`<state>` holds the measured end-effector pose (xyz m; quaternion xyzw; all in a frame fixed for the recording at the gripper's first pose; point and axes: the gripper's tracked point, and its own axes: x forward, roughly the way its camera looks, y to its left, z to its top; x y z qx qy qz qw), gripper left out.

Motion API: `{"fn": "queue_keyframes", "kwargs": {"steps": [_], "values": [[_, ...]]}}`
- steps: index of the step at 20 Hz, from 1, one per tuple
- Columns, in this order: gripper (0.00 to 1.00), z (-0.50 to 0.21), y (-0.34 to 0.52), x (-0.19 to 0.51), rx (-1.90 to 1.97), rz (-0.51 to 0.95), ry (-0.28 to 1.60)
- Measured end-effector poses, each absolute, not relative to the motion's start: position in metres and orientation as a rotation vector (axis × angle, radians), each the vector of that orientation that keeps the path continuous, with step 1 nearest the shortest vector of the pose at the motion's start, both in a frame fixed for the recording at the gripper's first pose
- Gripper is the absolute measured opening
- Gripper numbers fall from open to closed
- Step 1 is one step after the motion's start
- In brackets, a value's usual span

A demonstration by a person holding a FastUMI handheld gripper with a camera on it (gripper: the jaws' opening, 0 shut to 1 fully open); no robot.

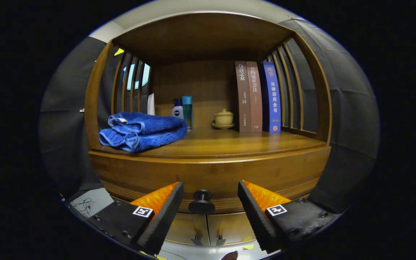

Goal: Pull open the drawer, take out the items inside it, and place them on the countertop above the cabinet.

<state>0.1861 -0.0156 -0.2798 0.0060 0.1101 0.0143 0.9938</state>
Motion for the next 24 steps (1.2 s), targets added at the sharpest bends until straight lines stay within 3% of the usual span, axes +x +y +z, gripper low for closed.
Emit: {"fn": "queue_keyframes", "kwargs": {"steps": [1,4,7,10,24], "values": [[0.97,-0.286,-0.013,0.189,0.011,0.026,0.229],[0.66,-0.299,-0.005,0.192,0.004,0.035,0.272],[0.43,-0.296,-0.007,0.191,-0.013,-0.001,0.249],[0.28,-0.297,-0.008,0.193,0.03,-0.009,0.262],[0.28,-0.288,-0.012,0.076,0.055,0.013,0.28]]}}
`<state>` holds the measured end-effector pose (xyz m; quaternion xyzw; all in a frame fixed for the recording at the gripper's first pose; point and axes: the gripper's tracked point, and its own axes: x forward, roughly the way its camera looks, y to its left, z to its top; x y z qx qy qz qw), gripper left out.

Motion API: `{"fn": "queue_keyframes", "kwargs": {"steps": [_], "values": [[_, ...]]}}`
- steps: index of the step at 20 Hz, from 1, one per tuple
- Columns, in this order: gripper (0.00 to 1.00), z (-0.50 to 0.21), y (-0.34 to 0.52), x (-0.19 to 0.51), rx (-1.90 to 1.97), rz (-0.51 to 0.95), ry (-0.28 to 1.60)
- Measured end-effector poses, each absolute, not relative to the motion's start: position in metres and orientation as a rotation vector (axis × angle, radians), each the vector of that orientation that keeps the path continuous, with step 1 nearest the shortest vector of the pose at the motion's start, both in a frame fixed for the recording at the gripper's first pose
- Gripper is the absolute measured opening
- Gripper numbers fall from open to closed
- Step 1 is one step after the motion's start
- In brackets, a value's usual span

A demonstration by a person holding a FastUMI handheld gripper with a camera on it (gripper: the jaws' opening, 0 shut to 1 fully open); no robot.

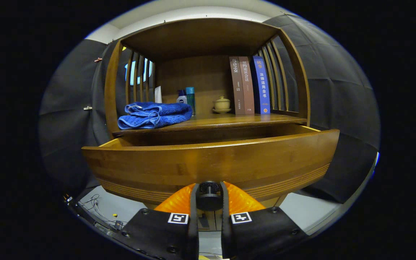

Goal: Pull open the drawer, take out the items inside it, and place them on the countertop above the cabinet.

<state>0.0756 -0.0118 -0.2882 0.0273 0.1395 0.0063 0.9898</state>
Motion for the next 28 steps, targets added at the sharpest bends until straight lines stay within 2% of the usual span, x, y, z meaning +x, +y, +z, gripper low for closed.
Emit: {"fn": "queue_keyframes", "kwargs": {"steps": [7,14,17,21,28], "values": [[0.28,-0.288,-0.012,0.038,0.069,0.018,0.295],[0.28,-0.296,-0.012,0.036,0.046,0.023,0.308],[0.46,-0.29,-0.009,0.031,0.046,0.051,0.317],[0.98,-0.263,-0.024,0.016,0.07,0.032,0.278],[0.99,-0.153,-0.031,0.013,0.048,0.078,0.119]]}}
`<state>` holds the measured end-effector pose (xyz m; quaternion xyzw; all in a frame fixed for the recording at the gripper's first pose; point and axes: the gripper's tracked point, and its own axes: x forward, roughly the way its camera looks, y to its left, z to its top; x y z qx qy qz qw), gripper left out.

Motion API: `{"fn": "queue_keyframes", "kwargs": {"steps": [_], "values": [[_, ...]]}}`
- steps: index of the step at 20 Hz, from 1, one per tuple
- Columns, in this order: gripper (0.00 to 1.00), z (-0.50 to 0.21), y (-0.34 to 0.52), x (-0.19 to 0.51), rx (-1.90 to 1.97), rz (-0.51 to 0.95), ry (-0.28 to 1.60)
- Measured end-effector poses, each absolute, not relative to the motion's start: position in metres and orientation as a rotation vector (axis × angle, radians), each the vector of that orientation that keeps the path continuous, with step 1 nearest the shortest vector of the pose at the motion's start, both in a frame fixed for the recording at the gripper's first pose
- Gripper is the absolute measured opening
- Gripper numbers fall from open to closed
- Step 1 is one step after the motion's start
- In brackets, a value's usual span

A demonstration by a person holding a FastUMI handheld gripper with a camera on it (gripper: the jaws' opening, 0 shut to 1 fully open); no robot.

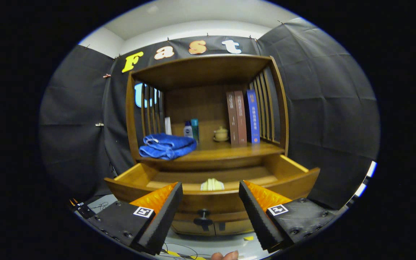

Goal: Pull open the drawer, take out the items inside it, and place them on the countertop above the cabinet.

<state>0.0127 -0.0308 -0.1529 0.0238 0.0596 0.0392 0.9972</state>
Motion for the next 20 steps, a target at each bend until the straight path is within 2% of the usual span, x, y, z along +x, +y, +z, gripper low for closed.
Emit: {"fn": "queue_keyframes", "kwargs": {"steps": [7,10,16,20], "values": [[0.99,-0.12,-0.025,0.056,0.114,0.071,0.317],[0.99,-0.131,-0.012,0.088,0.077,0.086,0.448],[0.99,-0.219,-0.003,0.137,-0.028,0.07,0.772],[0.98,-0.262,-0.002,0.155,-0.073,0.059,0.925]]}}
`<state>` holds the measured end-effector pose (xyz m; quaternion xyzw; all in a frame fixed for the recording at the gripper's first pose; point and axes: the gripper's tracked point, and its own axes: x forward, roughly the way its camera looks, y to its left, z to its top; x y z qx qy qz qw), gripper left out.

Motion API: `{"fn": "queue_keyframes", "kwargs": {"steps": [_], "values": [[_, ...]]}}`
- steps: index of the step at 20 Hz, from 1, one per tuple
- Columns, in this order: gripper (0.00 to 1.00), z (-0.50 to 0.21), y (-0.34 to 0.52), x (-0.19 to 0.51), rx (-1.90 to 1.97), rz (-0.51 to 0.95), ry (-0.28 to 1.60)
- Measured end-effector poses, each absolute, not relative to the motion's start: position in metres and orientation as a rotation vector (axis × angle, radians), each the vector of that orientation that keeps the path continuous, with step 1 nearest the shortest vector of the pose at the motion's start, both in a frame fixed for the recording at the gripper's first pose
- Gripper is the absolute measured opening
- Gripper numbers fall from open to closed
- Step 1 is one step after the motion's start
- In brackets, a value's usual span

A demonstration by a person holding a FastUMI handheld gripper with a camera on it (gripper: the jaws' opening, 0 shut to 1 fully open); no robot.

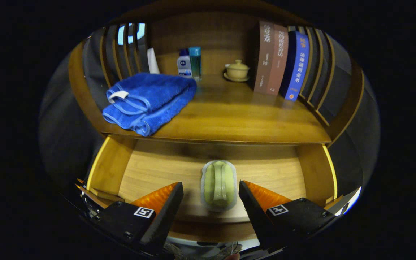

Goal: Pull open the drawer, take out the items inside it, and place them on the countertop above the cabinet.

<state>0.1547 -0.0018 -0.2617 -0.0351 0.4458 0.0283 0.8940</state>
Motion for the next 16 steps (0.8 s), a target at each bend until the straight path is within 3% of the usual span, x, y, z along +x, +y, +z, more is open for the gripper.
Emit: {"fn": "queue_keyframes", "kwargs": {"steps": [5,9,15,16], "values": [[0.89,-0.296,-0.015,0.176,-0.098,-0.008,1.038],[0.76,-0.319,-0.019,0.174,-0.05,-0.048,1.09],[0.21,-0.323,-0.016,0.173,-0.023,-0.03,1.104],[0.21,-0.321,-0.016,0.173,-0.02,-0.023,1.097]]}}
